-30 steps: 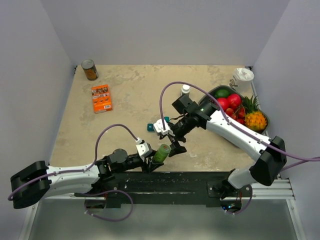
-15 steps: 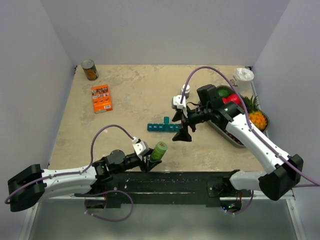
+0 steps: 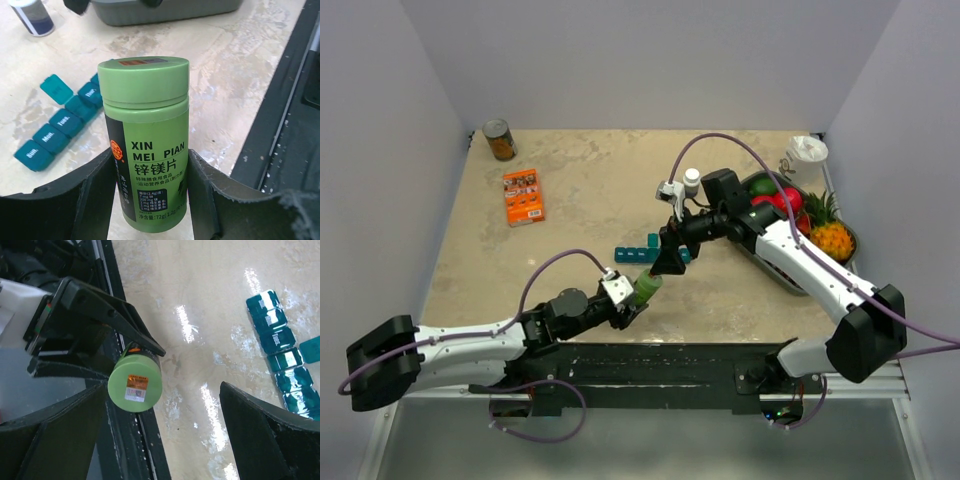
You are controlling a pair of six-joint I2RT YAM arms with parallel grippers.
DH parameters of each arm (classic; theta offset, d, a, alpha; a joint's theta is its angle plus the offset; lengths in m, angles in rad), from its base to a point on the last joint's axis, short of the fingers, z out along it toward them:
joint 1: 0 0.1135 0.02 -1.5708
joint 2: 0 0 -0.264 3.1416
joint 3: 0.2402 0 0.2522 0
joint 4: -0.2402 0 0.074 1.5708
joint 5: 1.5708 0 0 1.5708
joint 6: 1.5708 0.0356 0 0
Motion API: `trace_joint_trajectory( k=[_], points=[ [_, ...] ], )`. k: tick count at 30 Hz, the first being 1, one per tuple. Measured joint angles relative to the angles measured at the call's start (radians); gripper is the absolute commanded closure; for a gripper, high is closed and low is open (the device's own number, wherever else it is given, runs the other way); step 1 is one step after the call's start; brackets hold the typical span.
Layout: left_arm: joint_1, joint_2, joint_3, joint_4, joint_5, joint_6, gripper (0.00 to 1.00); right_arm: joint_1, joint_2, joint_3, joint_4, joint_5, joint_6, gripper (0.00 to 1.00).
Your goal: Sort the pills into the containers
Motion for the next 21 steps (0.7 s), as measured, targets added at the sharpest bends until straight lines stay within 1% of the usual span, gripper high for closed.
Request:
trace_joint_trajectory(
  k=[4, 8, 10, 14, 19, 21],
  points=[
    [0.0, 0.05, 0.042, -0.003, -0.029, 0.053, 1.0, 0.0, 0.0, -0.013, 0.038, 0.031, 0.1, 0.01],
    [0.0, 0.088, 0.074, -0.005, -0.046, 0.089, 1.0, 0.0, 0.0, -0.029, 0.066, 0.042, 0.162, 0.06],
    [0.0, 0.1, 0.084, -0.006, -0.054, 0.093, 1.0, 0.0, 0.003, -0.033, 0.065, 0.042, 0.177, 0.08],
    [0.0, 0.11, 0.09, -0.006, -0.068, 0.107, 1.0, 0.006, 0.006, -0.034, 0.064, 0.042, 0.19, 0.17],
    [0.0, 0.111, 0.099, -0.013, -0.08, 0.114, 1.0, 0.027, 0.019, -0.034, 0.059, 0.049, 0.193, 0.21],
    [0.0, 0.111, 0.103, -0.016, -0.084, 0.114, 1.0, 0.035, 0.03, -0.034, 0.05, 0.052, 0.193, 0.25]
  ],
)
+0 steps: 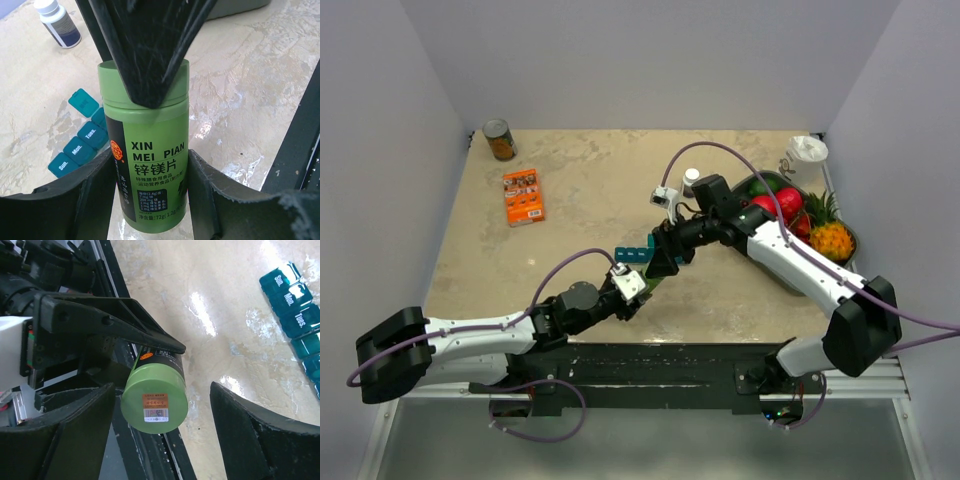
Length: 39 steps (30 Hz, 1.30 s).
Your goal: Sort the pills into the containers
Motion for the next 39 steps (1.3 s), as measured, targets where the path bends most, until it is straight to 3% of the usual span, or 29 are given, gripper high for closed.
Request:
trace_joint_trajectory(
  k=[3, 6, 7, 10, 15, 23, 27, 28, 31, 34, 39],
  points=[
    [0.0, 0.0, 0.001, -0.001, -0.004, 0.0, 1.0, 0.008, 0.011, 0.0, -0.014, 0.011, -0.004, 0.36],
    [0.0, 0.0, 0.001, -0.004, -0.013, 0.0, 1.0, 0.013, 0.016, 0.0, -0.024, 0.01, -0.008, 0.63],
    [0.0, 0.0, 0.001, -0.009, -0.014, 0.0, 1.0, 0.015, 0.016, 0.0, -0.026, 0.01, -0.017, 0.78],
    [0.0, 0.0, 0.001, -0.013, -0.014, 0.0, 1.0, 0.017, 0.016, 0.003, -0.039, 0.003, -0.047, 0.97],
    [0.0, -0.005, -0.001, -0.008, 0.037, -0.001, 1.0, 0.021, 0.042, 0.058, -0.145, -0.065, -0.261, 1.0],
    [0.017, -0.043, -0.048, -0.004, 0.259, -0.064, 1.0, 0.119, 0.074, 0.145, -0.468, -0.092, -0.982, 1.0],
    [0.029, -0.043, -0.065, -0.003, 0.331, -0.108, 1.0, 0.169, 0.074, 0.145, -0.511, -0.059, -1.136, 0.81],
    [0.031, -0.043, -0.072, 0.005, 0.341, -0.115, 1.0, 0.173, 0.074, 0.145, -0.512, -0.057, -1.152, 0.65],
    [0.039, -0.047, -0.092, 0.039, 0.346, -0.132, 1.0, 0.179, 0.074, 0.145, -0.5, -0.055, -1.158, 0.34],
    [0.043, -0.058, -0.112, 0.059, 0.342, -0.142, 1.0, 0.181, 0.073, 0.145, -0.486, -0.054, -1.113, 0.14],
    [0.043, -0.063, -0.133, 0.046, 0.315, -0.159, 1.0, 0.159, 0.053, 0.177, -0.447, -0.053, -0.936, 0.01]
  ],
)
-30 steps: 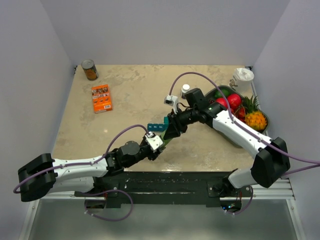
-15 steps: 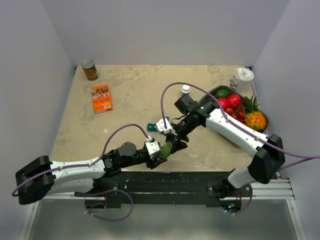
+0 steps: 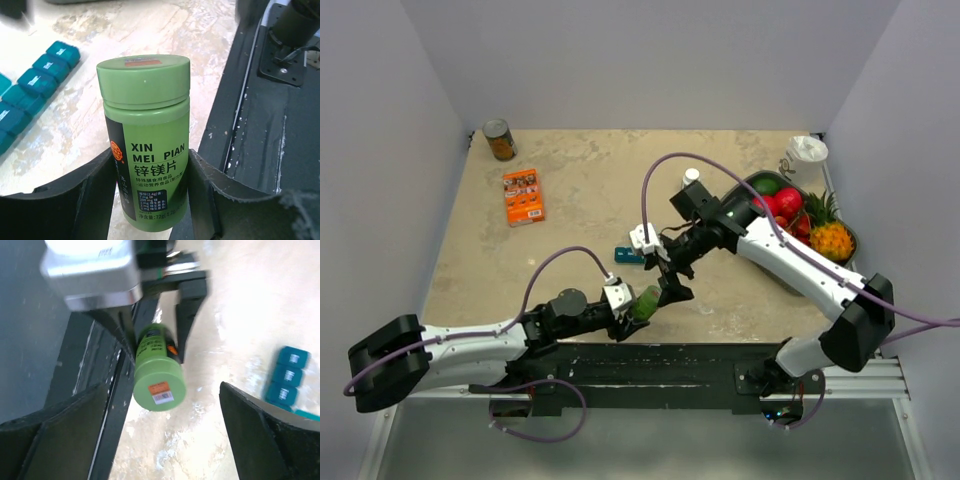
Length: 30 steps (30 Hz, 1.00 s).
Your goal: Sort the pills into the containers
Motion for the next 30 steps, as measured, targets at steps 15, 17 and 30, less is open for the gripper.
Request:
trace_joint_trajectory(
  k=[15, 17, 30],
  points=[
    [0.0, -0.045, -0.025, 0.056, -0.118, -0.068, 1.0, -0.05, -0.121, -0.14, 0.401, 0.187, 0.944, 0.01],
    [0.0, -0.045, -0.025, 0.061, -0.124, -0.071, 1.0, -0.05, -0.107, -0.153, 0.419, 0.202, 0.99, 0.01],
    [0.0, -0.045, -0.025, 0.064, -0.177, -0.079, 1.0, -0.028, -0.097, -0.2, 0.454, 0.208, 1.048, 0.11]
  ],
)
